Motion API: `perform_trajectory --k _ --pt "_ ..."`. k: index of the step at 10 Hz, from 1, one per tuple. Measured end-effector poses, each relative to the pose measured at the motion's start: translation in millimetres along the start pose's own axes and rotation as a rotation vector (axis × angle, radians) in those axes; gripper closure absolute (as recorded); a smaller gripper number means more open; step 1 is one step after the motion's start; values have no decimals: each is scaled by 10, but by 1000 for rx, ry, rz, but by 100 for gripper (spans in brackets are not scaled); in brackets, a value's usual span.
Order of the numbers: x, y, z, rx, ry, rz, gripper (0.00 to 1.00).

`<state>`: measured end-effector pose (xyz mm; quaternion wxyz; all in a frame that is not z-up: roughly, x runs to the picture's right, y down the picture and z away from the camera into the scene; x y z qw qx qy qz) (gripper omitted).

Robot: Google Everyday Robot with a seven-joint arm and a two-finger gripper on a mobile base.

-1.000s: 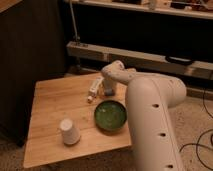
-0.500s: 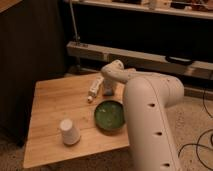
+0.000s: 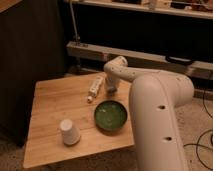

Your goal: Place the white sponge in the ceramic bowl

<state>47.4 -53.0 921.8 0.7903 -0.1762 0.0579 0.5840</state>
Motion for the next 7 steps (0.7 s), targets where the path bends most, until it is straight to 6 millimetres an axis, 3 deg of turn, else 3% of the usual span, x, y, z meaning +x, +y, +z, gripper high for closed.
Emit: perform_trajectory --k 3,5,7 --pt "-30 72 -767 -63 -55 -87 56" --pt "200 242 -1192 -118 -66 -146 56" --pt "600 454 -1476 -169 -60 -200 56"
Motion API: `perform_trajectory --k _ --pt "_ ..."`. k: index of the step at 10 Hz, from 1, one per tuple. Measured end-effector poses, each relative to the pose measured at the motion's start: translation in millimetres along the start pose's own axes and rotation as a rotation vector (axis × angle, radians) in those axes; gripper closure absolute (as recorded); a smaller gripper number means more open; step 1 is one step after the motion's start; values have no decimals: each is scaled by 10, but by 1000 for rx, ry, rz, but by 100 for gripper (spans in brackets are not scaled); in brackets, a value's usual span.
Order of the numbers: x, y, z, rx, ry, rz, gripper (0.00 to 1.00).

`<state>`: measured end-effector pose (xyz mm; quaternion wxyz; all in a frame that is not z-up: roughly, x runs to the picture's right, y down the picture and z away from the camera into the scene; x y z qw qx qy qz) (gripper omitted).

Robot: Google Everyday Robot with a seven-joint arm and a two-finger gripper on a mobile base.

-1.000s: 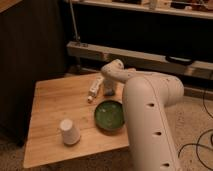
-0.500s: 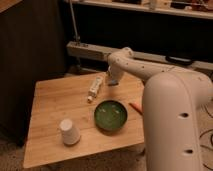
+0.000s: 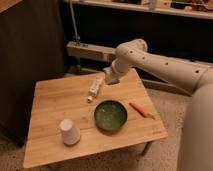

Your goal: Place the white sponge in the ceramic bowl

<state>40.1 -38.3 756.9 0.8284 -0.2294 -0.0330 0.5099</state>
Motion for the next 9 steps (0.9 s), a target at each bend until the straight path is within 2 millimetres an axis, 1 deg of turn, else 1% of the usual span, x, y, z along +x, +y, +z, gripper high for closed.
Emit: perform_trajectory --k 1,2,3,4,5,6,7,8,9 --pt "225 168 -127 -29 14 -28 56" --pt "433 242 -209 -49 39 -48 56" --pt "751 277 -300 -69 85 -79 56" --pt "974 299 -326 -79 125 -104 56" --pt "1143 323 -294 -88 160 -127 56" --pt "1311 329 -179 -94 199 -148 56" --pt "1402 305 -14 -94 234 -166 56" --pt "1430 303 121 -95 254 -174 56" --pt "1461 306 320 -96 275 -180 56"
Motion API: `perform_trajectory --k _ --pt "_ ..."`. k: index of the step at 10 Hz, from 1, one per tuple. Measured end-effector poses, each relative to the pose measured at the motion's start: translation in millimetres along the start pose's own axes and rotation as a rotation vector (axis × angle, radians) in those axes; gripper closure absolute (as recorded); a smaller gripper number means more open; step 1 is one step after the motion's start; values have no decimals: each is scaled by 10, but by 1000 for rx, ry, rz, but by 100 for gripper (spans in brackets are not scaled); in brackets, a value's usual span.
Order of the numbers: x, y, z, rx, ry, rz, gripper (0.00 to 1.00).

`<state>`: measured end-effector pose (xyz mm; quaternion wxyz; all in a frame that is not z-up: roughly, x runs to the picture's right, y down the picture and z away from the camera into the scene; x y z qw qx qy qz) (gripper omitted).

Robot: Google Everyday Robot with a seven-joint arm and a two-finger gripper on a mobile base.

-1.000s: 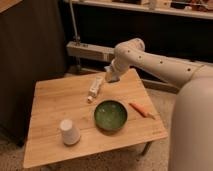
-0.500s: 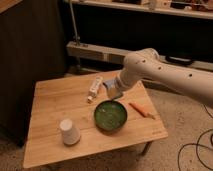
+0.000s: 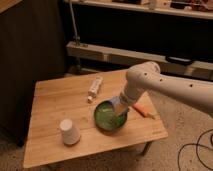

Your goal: Place the white sponge in the ceramic bowl

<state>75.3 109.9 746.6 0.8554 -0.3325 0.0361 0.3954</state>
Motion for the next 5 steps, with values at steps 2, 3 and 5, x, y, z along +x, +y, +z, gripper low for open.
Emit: perform_trajectory --k 2,3,5 --pt "-38 -2 224 -8 15 -1 49" --pt "-41 -15 344 -15 18 9 37" --pt "-19 -66 523 -41 13 35 22"
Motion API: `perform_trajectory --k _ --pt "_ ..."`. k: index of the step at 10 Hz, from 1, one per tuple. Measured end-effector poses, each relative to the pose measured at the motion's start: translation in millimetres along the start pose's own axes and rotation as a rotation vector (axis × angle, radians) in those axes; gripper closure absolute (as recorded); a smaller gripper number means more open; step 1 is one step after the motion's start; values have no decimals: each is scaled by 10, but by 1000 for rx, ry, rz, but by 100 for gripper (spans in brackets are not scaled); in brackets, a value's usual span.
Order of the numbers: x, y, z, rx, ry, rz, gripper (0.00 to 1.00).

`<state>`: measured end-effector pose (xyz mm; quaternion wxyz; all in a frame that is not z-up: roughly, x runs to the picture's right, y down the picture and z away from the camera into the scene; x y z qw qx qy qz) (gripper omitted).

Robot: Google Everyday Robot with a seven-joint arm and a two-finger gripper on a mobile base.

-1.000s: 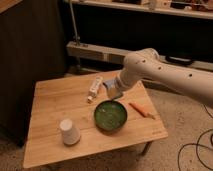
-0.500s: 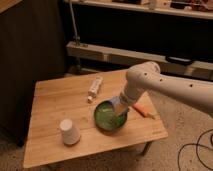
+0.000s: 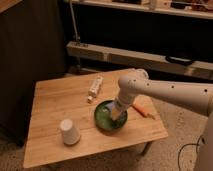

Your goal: Place the white sponge in the ceramic bowl

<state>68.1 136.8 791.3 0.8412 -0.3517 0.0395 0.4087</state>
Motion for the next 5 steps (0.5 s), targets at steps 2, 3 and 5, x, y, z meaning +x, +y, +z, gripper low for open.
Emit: perform_trajectory --k 2,3,5 --pt "-15 51 188 -30 26 6 20" --pt "-22 93 253 -41 36 5 20" --pt "-21 111 294 -47 48 20 20"
